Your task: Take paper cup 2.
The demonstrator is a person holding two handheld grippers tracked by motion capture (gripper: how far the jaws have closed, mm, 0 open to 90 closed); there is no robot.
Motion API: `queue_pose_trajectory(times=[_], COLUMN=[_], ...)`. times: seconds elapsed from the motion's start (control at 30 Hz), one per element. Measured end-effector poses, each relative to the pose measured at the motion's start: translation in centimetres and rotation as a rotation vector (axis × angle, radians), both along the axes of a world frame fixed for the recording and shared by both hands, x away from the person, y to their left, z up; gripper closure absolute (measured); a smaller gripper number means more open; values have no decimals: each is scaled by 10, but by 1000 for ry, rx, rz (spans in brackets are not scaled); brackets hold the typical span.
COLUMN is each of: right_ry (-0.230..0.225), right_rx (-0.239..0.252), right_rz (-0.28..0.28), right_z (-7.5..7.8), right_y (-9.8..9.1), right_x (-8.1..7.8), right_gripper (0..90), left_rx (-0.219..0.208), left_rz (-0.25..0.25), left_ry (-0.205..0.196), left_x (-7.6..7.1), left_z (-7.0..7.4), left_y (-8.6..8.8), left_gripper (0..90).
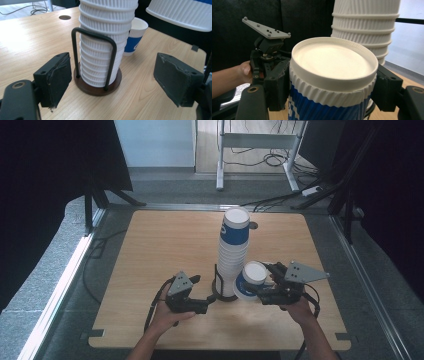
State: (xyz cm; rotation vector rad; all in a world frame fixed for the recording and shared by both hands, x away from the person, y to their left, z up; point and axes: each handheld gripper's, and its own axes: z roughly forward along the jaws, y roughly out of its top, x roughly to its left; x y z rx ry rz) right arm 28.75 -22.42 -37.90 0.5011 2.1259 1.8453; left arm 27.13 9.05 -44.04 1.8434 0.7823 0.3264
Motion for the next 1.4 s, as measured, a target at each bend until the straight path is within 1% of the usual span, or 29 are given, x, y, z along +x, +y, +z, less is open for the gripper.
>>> queue_pose_trajectory(times=[0.07, 0.13, 0.33, 0.53, 0.73, 0.83, 0.93, 1.03, 1.2, 1.33, 1.4], right_ry=[6, 7, 18, 34, 41, 49, 58, 63, 73, 79, 76], right_rx=[9, 7, 11, 10, -14, -6, -11, -31, -44, -51, -54], right_rz=[2, 0, 16, 12, -5, 1, -3, -12, -16, -17, -15], right_z=[-4, -7, -18, -29, -39, -43, -49, -54, -60, -63, -64], right_y=[2, 5, 13, 18, 21, 22, 23, 24, 27, 30, 32], right_x=[-1, -2, -6, -8, -8, -9, -10, -10, -10, -12, -13], right_gripper=[273, 274, 273, 273, 273, 273, 273, 273, 273, 272, 272], left_rx=[-4, 2, 7, 13, 24, 34, 42, 41, 49, 73, 78], left_rz=[-1, -2, -4, -3, -15, -23, -27, -31, -38, -42, -42], left_ry=[0, -3, -6, -1, -2, -6, -10, -11, -10, -9, -10], left_x=[-1, -3, -8, -11, -14, -17, -20, -22, -25, -27, -28], left_z=[0, 0, 0, -3, -6, -7, -7, -6, -8, -12, -12], left_y=[0, 1, 3, 4, 2, 0, -2, -3, -4, -6, -8], left_gripper=[151, 152, 153, 152, 152, 152, 152, 151, 150, 150, 150])
